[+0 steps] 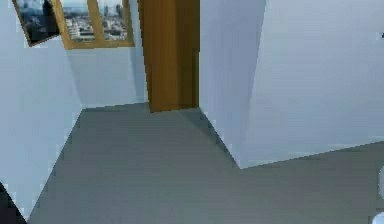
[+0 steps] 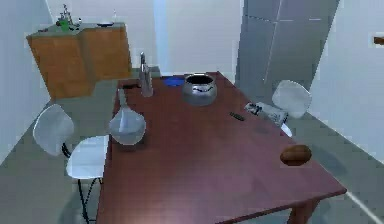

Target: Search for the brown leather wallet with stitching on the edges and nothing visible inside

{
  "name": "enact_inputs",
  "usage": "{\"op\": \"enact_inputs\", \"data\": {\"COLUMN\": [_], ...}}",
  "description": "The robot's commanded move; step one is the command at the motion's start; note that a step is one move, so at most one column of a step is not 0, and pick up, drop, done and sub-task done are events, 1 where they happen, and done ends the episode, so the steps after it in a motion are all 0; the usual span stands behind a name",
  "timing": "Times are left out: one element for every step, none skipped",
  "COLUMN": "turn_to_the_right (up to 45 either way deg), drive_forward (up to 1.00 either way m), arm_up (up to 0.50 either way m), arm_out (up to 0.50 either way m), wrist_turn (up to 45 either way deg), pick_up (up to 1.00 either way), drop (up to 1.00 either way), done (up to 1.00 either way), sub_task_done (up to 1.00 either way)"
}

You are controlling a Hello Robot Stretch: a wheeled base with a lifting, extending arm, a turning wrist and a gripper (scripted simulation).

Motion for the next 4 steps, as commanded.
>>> {"op": "enact_inputs", "data": {"turn_to_the_right": [0.0,27.0,0.0,45.0], "drive_forward": [0.35,0.00,0.95,0.00], "arm_up": [0.00,0.00,0.00,0.00], "arm_out": [0.00,0.00,0.00,0.00], "wrist_turn": [0.0,0.0,0.0,0.0], "pick_up": [0.00,0.00,0.00,0.00], "drop": [0.00,0.00,0.00,0.00], "done": [0.00,0.00,0.00,0.00], "sub_task_done": [0.00,0.00,0.00,0.00]}}
